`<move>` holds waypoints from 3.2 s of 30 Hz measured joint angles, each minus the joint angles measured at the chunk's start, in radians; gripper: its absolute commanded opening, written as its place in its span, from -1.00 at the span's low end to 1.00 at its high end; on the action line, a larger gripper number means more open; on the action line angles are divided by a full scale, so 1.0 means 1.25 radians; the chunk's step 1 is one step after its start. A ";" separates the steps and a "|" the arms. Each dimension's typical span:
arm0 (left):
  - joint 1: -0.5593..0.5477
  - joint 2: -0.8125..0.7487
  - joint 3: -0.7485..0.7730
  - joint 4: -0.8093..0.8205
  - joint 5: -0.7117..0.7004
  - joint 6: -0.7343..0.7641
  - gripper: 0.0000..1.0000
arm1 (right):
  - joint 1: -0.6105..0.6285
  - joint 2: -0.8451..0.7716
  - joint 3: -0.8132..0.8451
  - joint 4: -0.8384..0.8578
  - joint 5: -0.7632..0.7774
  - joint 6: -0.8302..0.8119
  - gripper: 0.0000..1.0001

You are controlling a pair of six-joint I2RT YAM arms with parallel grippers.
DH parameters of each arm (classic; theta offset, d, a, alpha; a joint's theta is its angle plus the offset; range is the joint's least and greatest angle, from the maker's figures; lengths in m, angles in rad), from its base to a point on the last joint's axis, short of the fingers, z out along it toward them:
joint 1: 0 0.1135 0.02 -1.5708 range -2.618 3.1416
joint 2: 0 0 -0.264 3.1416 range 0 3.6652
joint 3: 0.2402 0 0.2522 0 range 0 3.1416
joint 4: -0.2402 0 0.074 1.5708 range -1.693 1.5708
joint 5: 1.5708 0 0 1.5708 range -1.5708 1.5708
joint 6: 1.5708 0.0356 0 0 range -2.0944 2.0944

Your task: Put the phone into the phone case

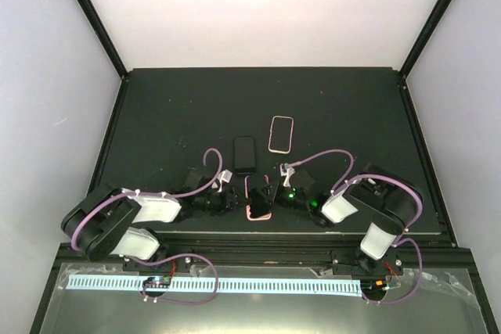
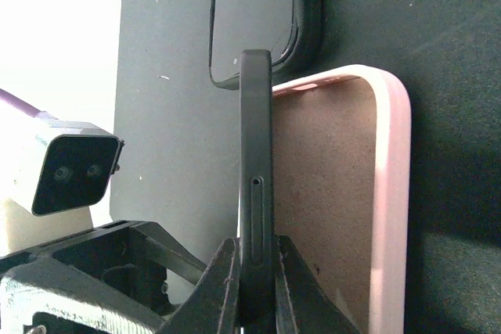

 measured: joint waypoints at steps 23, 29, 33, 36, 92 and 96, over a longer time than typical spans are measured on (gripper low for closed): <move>-0.100 0.086 0.008 0.134 -0.060 -0.079 -0.29 | 0.016 0.050 -0.041 0.137 0.038 0.052 -0.98; -0.109 0.083 0.007 0.133 -0.076 -0.083 -0.33 | 0.022 0.048 -0.042 0.136 0.053 0.050 -0.80; -0.119 0.082 0.007 0.134 -0.080 -0.083 -0.33 | 0.030 0.001 -0.032 0.049 0.068 0.031 -0.64; -0.134 0.082 0.007 0.135 -0.078 -0.083 -0.33 | 0.048 -0.067 -0.014 -0.086 0.072 0.002 -0.41; -0.139 -0.022 0.048 -0.029 -0.168 -0.022 -0.17 | 0.053 -0.257 0.103 -0.573 0.148 -0.246 -0.06; -0.138 -0.047 0.048 -0.079 -0.198 -0.015 -0.09 | 0.051 -0.275 0.110 -0.583 0.149 -0.266 0.16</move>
